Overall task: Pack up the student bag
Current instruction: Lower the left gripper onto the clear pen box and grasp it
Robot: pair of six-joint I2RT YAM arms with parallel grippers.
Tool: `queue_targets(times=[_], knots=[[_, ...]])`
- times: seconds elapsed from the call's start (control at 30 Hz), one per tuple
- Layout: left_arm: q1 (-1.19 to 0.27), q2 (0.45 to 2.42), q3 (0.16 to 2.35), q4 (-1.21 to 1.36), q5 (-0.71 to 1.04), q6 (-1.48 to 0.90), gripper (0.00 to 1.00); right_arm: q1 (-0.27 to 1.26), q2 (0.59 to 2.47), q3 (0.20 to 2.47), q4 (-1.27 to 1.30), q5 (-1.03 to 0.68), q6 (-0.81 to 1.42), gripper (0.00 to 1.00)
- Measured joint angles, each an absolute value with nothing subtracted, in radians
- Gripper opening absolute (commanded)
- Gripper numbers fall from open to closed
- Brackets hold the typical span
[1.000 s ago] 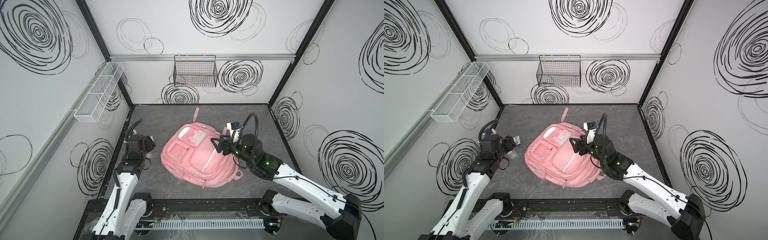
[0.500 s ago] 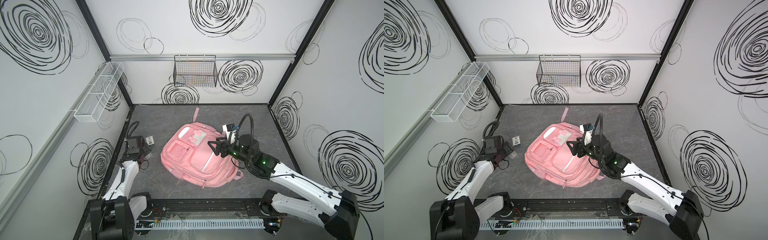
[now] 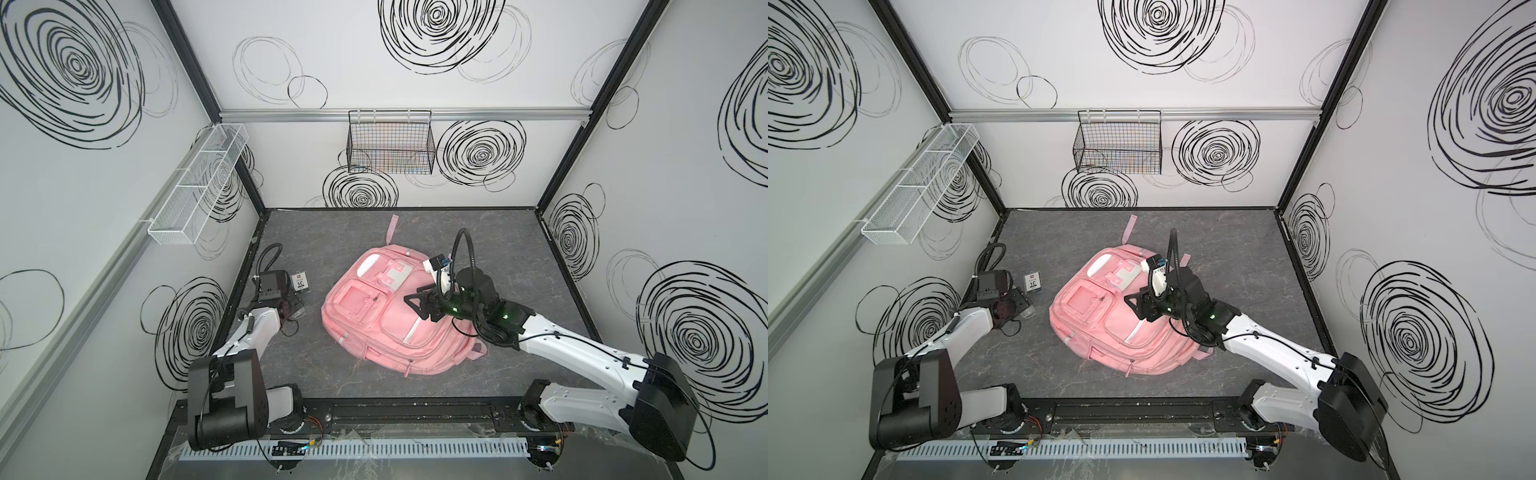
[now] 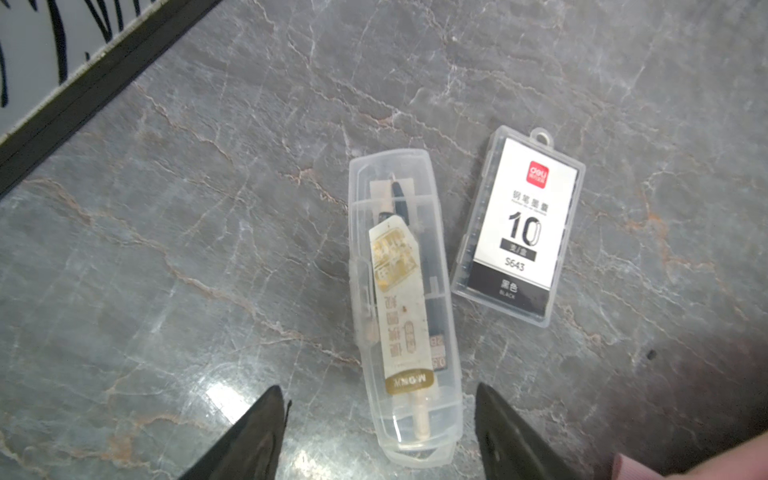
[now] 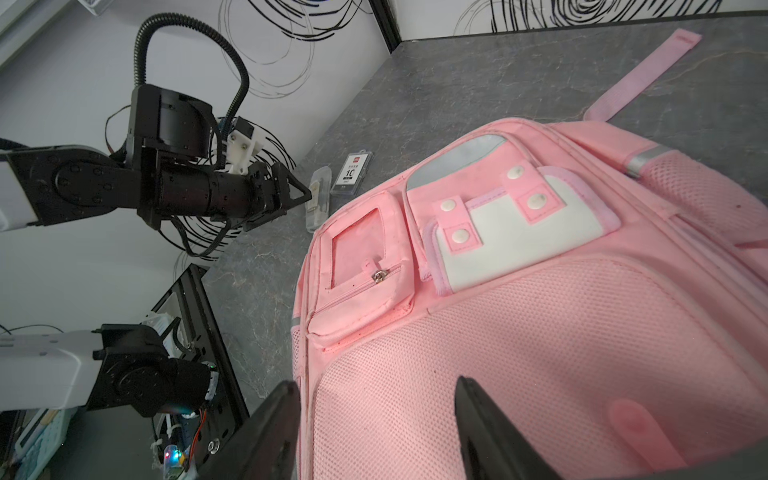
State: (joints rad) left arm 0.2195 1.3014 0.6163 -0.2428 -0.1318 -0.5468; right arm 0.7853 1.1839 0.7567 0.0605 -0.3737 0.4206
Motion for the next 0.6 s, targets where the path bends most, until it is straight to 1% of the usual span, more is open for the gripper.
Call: queue_targets(times=[0.17,0.37,0.6], knots=[[0.190,1.351,0.669,-0.244,-0.164,-0.539,0.71,0.783,1.201,0.757,0.063,-0.411,0.395,0.63],[0.181,1.409,0.682,-0.244,-0.181,-0.538,0.72,0.758,1.191,0.780,0.064,-0.451,0.373,0.63],[0.181,1.473,0.683,-0.245,-0.181,-0.530,0.72,0.752,1.158,0.805,0.061,-0.456,0.342,0.63]])
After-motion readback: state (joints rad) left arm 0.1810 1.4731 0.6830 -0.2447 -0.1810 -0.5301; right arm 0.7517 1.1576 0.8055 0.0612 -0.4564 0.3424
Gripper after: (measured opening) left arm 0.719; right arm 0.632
